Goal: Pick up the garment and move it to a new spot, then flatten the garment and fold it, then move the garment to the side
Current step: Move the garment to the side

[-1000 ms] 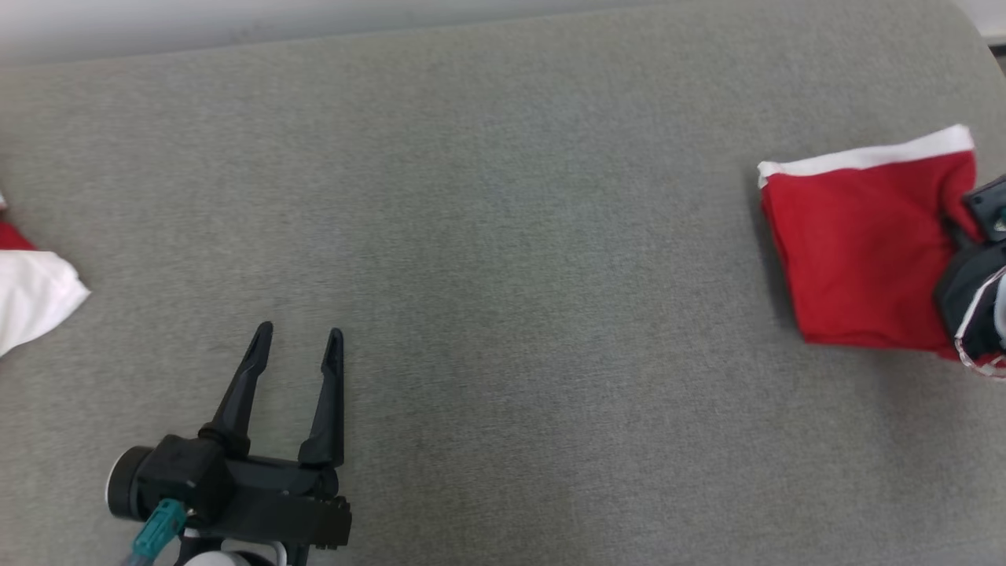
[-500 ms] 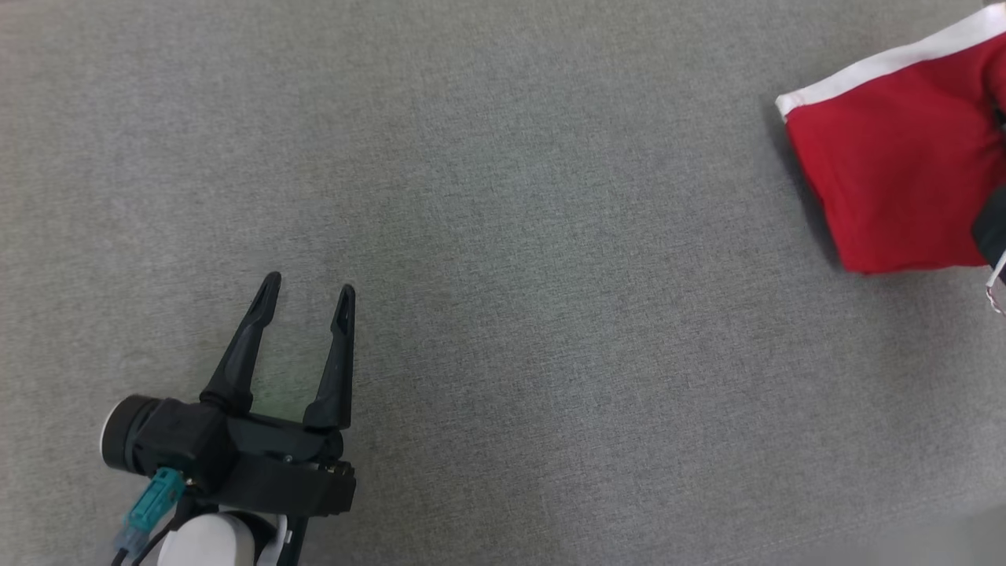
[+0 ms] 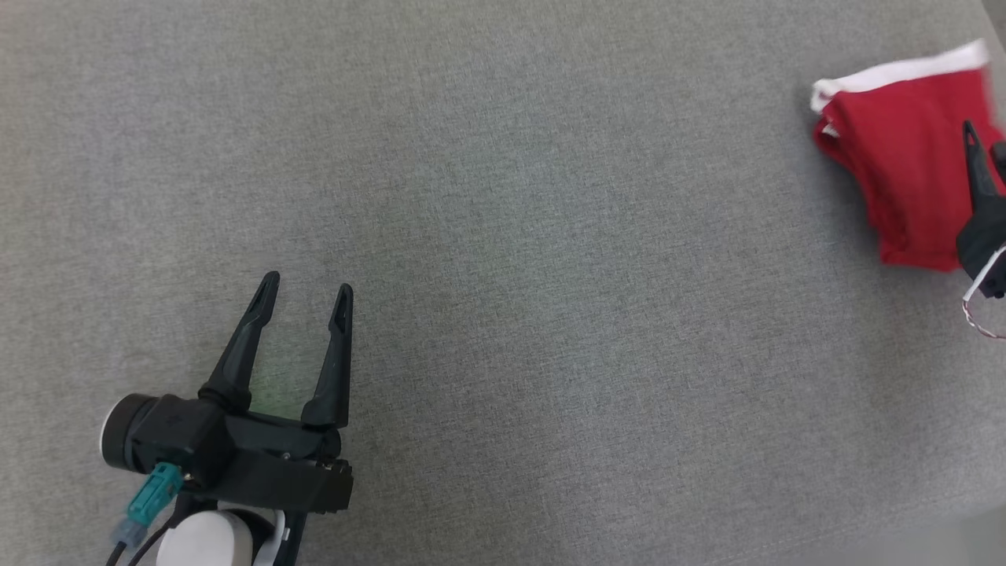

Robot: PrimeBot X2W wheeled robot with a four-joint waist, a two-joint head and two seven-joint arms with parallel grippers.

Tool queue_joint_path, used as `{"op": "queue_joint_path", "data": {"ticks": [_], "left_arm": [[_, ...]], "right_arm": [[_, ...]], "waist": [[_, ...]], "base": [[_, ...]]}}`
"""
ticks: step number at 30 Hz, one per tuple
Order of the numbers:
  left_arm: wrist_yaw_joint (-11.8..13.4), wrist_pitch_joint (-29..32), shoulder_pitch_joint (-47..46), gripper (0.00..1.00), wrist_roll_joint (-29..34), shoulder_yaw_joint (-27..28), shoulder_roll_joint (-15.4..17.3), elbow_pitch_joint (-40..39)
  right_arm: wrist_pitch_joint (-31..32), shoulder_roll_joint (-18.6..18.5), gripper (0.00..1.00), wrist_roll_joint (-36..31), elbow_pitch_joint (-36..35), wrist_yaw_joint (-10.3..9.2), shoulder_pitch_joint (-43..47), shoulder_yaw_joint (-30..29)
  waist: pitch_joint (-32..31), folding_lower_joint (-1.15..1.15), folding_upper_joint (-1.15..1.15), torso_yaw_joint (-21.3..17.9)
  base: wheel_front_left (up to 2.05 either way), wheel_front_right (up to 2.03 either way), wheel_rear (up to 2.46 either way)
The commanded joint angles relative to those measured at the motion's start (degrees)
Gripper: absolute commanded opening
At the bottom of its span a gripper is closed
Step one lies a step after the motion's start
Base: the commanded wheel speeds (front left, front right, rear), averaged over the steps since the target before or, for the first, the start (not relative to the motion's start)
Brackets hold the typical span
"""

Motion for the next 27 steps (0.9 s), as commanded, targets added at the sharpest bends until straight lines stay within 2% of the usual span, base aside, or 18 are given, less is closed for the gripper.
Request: {"op": "queue_joint_path", "data": {"ticks": [1,6,9,12,16,21,27], "left_arm": [[0.08,-0.03,-0.73,1.0,-0.31,0.15,-0.09,0.26],[0.07,-0.03,0.8,1.0,-0.84,0.9,-0.87,1.29],[0.11,-0.03,2.42,1.0,-1.16,2.18,-1.33,1.92],[0.33,-0.03,4.38,1.0,-1.08,3.67,-1.75,2.46],[0.92,-0.03,7.81,1.0,-1.16,5.6,-2.16,3.25],[1.7,-0.03,12.3,1.0,-1.76,7.79,-2.45,3.9],[3.22,-0.03,16.88,1.0,-1.68,9.29,-2.61,4.64]], "right_arm": [[-0.46,0.42,1.0,-0.18,-0.26,-0.18,1.06,-1.02],[-2.53,3.81,1.0,0.85,-1.43,-0.18,4.56,-6.53],[-4.34,7.46,1.0,2.75,-3.37,-0.18,7.29,-9.72],[-6.02,11.47,1.0,6.26,-5.38,-0.18,10.54,-10.33],[-7.21,15.01,1.0,11.56,-8.48,-0.18,15.17,-8.05],[-7.34,18.76,1.0,21.54,-12.76,-0.17,22.01,-4.02],[-6.7,21.51,1.0,26.7,-19.13,-0.17,30.1,0.93]], "waist": [[-0.83,0.0,-0.01,0.45],[-4.14,0.0,-0.01,1.66],[-6.9,0.0,-0.01,2.15],[-10.05,0.0,-0.01,2.49],[-14.74,0.0,-0.01,3.01],[-20.05,0.0,-0.01,4.02],[-24.67,0.0,-0.01,5.17]], "base": [[0.0,0.0,0.0],[0.0,0.0,0.0],[0.0,0.0,0.0],[0.0,0.0,0.0],[0.0,0.0,0.0],[0.0,0.0,0.0],[0.0,0.0,0.0]]}}
